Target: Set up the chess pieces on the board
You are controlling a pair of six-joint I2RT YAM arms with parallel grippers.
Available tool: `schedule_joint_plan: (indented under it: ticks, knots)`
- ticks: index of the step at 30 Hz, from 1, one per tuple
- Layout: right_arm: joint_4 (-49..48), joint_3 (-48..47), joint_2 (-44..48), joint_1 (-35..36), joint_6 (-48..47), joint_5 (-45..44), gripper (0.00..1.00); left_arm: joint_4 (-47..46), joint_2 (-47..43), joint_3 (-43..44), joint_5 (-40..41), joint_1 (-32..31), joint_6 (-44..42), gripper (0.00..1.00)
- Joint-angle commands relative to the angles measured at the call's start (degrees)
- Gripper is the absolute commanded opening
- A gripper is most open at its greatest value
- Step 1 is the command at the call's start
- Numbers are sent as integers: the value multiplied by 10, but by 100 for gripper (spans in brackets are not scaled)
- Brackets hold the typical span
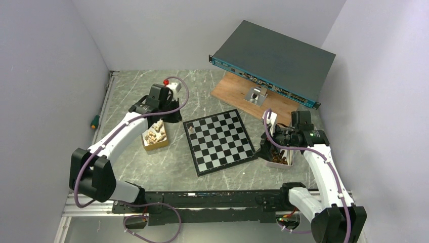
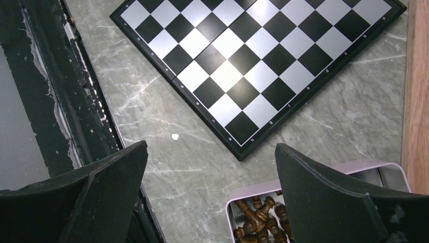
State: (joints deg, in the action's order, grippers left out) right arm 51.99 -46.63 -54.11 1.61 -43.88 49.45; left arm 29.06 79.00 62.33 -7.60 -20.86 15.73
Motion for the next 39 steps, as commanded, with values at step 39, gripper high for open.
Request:
schedule_joint_plan:
  ticks: [39]
  knots:
    - [-18, -2, -1, 3, -2, -4, 100, 72, 304, 243, 95, -104, -60, 0]
